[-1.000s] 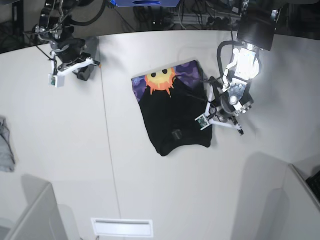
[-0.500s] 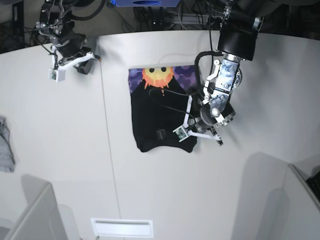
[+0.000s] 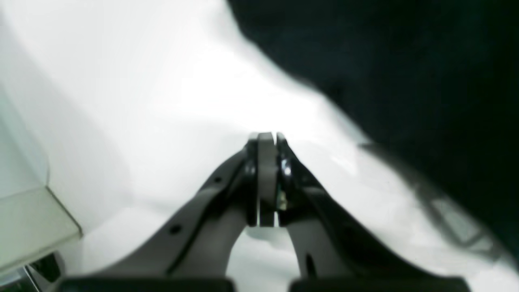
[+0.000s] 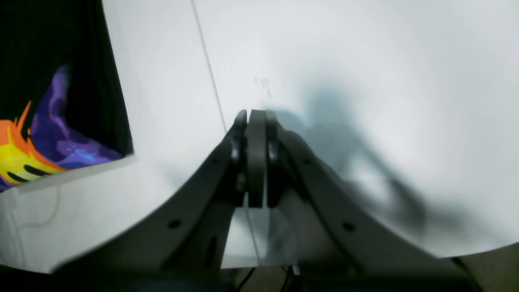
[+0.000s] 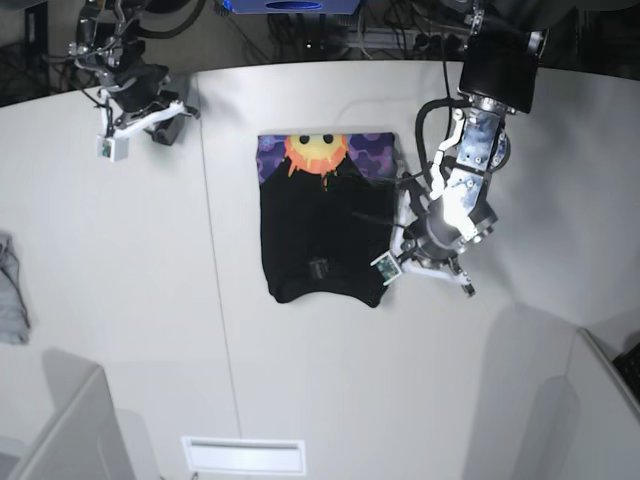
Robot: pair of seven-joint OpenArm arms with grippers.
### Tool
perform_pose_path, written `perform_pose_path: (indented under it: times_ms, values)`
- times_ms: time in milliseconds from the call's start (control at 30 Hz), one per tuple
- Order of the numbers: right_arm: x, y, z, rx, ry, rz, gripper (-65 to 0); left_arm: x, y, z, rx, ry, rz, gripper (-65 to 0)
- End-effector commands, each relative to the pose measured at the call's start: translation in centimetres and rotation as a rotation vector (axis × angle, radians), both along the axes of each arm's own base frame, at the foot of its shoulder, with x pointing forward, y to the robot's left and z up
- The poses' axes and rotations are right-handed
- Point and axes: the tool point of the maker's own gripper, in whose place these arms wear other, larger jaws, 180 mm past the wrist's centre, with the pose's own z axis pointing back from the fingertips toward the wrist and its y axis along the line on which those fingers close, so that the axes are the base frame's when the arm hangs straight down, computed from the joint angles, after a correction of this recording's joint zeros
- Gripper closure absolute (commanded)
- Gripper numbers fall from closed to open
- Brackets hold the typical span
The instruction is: Fold the T-shirt properly
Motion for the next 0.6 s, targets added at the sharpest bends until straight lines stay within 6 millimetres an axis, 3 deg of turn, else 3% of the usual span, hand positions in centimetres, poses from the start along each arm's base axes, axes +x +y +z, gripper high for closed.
perform_pose_path:
  times_ms: [0,100,300,467,567]
  values:
    - [0.6,-0.3,0.9,-0.008,-0.039,0.004,0.0,-0.1,-0.1,0.7,-0.001,-0.025,-0.012,0.0]
    - [0.8,-0.3,1.0,-0.008,-0.043,0.004,0.0,-2.6,0.6,-0.2,0.018,0.003,-0.024,0.0]
    - [0.9,-0.3,1.1,-0.008,-0.046,0.004,0.0,-7.3,0.1,-2.5,0.008,0.085,-0.042,0.0]
    - [1.0,-0.3,1.1,-0.008,-0.048,0.004,0.0,-8.3,-0.5,-3.2,-0.007,0.113,-0.049,0.0]
    - [1.0,-0.2,1.1,-0.007,-0.048,0.005,0.0,-8.4,-1.9,-3.2,-0.037,0.112,-0.047,0.0]
